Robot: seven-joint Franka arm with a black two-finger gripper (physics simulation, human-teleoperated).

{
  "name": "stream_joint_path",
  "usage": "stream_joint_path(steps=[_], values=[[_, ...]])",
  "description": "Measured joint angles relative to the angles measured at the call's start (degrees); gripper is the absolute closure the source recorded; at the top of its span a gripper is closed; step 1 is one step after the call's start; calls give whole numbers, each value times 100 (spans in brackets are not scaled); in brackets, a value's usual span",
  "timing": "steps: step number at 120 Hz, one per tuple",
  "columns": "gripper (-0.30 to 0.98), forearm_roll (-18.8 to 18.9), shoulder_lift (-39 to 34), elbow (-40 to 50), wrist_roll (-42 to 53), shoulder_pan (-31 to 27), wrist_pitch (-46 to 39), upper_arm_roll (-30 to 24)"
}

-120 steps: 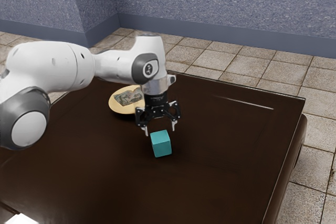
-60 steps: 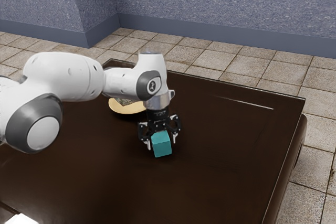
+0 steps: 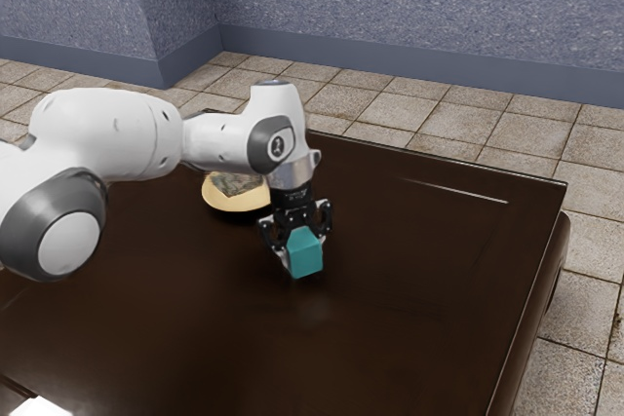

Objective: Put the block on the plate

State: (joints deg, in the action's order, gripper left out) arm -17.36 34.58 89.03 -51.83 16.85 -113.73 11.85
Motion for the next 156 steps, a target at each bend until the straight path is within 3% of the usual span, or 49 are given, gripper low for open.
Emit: stream_joint_path(steps=[15,53,65,100,133,156], values=[[30,84,-278,-26,-31,-1,66,81],[30,313,-292,-473,-88,-65,-160,1137],[30,327,-170,-654,-101,-378,-352,1267],[30,310,798,-1894,-129,-1637,-738,493],[31,324,1416,-2361,-149,-2024,-1003,-200],[31,334,1642,-2470,-160,-2161,-1151,-325]])
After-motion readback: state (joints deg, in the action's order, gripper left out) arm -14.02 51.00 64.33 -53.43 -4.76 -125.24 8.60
